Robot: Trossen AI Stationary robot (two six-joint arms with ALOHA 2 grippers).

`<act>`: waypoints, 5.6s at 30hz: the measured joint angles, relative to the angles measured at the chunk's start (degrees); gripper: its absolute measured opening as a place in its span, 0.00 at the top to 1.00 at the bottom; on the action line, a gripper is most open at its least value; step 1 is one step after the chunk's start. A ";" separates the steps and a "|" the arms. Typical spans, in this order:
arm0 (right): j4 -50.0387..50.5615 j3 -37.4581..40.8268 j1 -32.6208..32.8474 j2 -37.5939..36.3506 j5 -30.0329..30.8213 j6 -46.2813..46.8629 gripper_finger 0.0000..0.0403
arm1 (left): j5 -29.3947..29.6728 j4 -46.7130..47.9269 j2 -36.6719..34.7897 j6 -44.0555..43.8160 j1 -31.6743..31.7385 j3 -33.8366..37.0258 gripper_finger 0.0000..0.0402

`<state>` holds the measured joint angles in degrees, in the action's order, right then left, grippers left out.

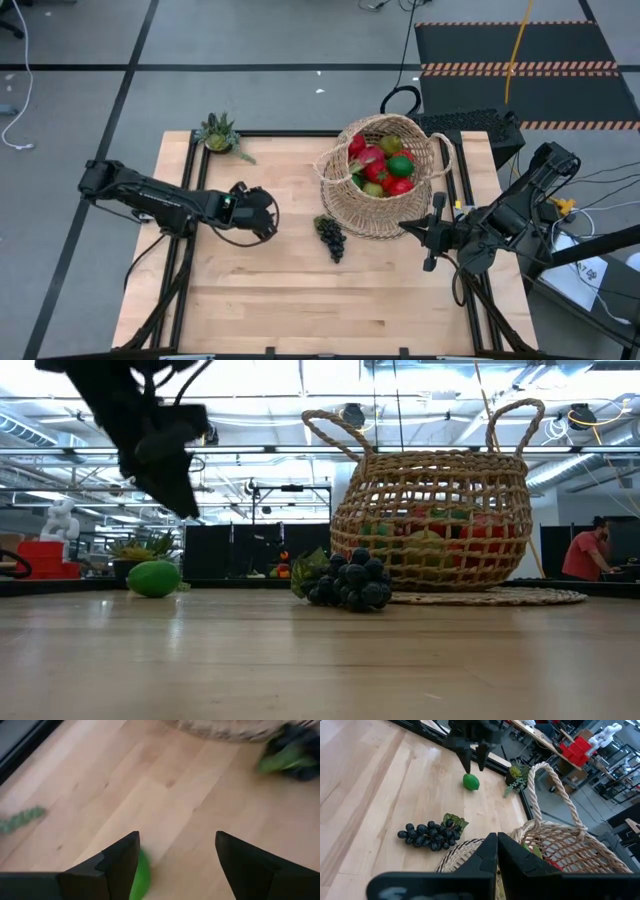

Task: Build produce basket
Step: Put the green lime into the brown basket

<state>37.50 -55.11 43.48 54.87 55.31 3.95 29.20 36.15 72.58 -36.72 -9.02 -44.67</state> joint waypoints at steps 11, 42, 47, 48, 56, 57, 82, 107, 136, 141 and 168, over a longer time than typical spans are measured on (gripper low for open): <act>-0.12 0.30 -0.01 -0.02 0.10 -0.16 0.99 | 2.06 0.06 0.02 -7.01 0.35 7.02 0.14; -17.17 8.74 -3.34 0.00 -0.07 -13.69 0.99 | -1.03 -16.05 0.17 -4.22 6.16 19.56 0.30; -17.16 8.74 -3.34 0.00 -0.09 -13.69 0.99 | -1.10 -17.98 0.17 -1.37 6.16 18.94 0.39; -17.16 8.74 -3.34 0.00 -0.09 -13.69 0.99 | -1.09 -18.50 0.17 -0.52 6.16 18.61 0.40; -18.95 8.74 -3.34 0.00 -0.11 -13.67 0.99 | -1.22 -18.23 0.17 7.42 6.12 12.29 0.44; -19.55 8.74 -3.34 0.00 -0.11 -13.67 0.99 | -1.32 -18.22 0.17 8.73 6.09 10.86 0.44; -37.88 8.74 -3.91 -0.02 -8.98 -0.48 0.99 | -1.93 -35.67 0.17 61.93 -8.28 -14.16 0.43; -57.23 8.74 -10.23 9.45 -1.74 4.37 0.35 | 9.76 -81.86 21.59 104.52 -9.10 -14.16 0.43; -58.69 9.27 -15.78 13.22 -7.58 -2.13 0.32 | 11.87 -79.74 32.88 111.79 -8.98 -24.06 0.43; -58.74 9.27 -15.76 13.20 -7.60 -2.06 0.44 | 12.17 -79.81 32.89 111.39 -9.01 -24.06 0.43; -58.20 9.27 -8.05 5.88 -7.43 -16.40 0.46 | 32.65 -75.24 25.97 87.69 -10.37 -23.95 0.11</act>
<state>-20.70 -45.84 35.43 60.75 47.87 -12.44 61.85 -39.09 98.55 50.97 -19.39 -68.62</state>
